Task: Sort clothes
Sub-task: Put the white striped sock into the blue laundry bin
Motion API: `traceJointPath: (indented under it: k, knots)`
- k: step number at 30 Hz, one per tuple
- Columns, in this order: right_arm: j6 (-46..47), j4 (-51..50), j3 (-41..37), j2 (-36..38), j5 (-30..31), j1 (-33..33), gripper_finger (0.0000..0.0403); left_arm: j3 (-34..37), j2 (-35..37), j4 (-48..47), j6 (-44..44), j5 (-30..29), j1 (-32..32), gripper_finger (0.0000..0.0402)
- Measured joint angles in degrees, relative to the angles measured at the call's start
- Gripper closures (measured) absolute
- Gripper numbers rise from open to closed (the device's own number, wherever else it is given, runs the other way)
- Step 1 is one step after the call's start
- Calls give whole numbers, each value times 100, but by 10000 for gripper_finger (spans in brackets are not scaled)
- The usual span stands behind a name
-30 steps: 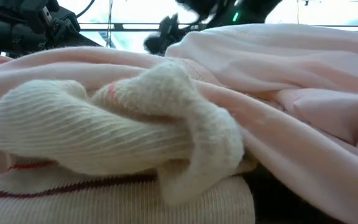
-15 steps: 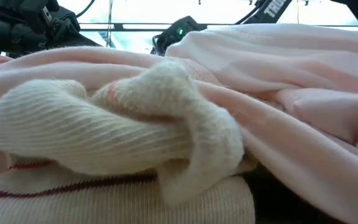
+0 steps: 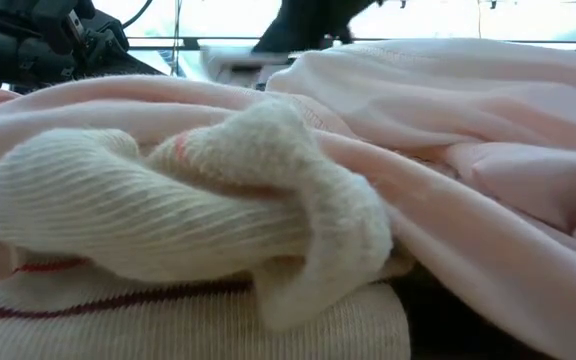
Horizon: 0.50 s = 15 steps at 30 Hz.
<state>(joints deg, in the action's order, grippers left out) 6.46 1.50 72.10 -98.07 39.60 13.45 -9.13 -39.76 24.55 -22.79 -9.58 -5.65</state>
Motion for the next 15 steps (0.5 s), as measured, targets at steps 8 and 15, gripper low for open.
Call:
traceJointPath:
  k: [8,15]
  knots:
    - [-855,-395,2,1184,1203,-93,393,0,1,34,0,0,2,286]
    - [-339,-1539,2,1514,1673,-861,368,0,2,42,0,0,2,286]
